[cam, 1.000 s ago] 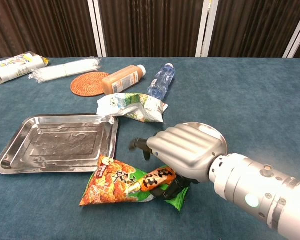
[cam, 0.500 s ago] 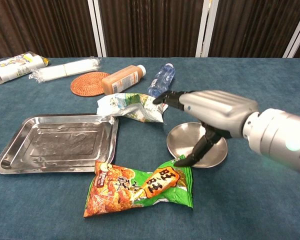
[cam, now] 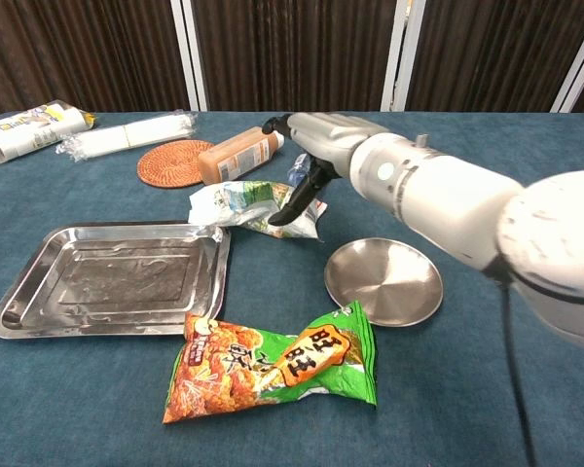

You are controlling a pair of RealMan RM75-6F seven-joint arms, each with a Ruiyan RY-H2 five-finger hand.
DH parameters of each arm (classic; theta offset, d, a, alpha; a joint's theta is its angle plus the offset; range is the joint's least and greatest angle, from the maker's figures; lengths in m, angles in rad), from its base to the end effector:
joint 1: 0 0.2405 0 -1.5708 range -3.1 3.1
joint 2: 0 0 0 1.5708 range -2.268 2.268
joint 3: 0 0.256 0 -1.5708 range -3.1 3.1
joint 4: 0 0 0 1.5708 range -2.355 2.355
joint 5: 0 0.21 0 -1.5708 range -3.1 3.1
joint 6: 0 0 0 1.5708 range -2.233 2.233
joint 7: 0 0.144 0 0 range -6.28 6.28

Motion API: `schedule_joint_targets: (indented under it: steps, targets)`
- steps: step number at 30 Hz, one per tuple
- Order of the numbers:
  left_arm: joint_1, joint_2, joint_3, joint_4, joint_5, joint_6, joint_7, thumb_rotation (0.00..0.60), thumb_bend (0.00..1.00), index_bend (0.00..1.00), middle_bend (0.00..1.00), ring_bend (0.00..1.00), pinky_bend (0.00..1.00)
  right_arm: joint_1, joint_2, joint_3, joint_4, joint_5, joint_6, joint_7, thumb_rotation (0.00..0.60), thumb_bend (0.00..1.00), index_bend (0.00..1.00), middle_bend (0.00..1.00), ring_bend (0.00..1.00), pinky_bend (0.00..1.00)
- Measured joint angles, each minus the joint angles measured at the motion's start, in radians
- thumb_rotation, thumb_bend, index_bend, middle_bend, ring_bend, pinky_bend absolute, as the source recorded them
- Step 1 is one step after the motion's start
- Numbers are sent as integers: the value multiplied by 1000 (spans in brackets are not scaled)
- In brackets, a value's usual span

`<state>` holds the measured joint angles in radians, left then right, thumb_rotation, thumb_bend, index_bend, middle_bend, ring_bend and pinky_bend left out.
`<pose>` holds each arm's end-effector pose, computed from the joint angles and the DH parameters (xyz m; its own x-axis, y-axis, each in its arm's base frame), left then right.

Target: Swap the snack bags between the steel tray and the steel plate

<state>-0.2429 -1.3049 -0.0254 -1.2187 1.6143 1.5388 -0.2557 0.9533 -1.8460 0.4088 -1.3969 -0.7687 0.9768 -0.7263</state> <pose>-0.3187 0.2324 0.1328 0.3492 -0.0694 0.9345 0.8993 -0.2553 -0.3550 -0.0337 -0.3653 -0.0736 0.4019 -0.2517 0.8804 -0.8878 -0.3424 0.3074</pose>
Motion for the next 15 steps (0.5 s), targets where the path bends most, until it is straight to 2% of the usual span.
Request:
schedule_joint_targets:
  steps: [6,9,12,15]
  targets:
    - [-1,0,-4,7,-9,-8,-4,600,358,0,15,0,10,120,-97,45,175,118,-41,-62,600,225,43,105,0,119]
    - [0,-1,-10,13,-21,-13,-7,600,359,0,15,0,10,145,-125,51,232,142,-59,-66,600,252,183,195,28,159]
    - [-2,-1,-13,16,-25,-21,-12,600,359,0,16,0,10,170,-161,52,311,153,-80,-56,600,282,310,283,106,231]
    - [-2,-1,-14,18,-27,-25,-12,600,359,0,16,0,10,192,-196,45,387,159,-99,-47,600,302,405,330,180,283]
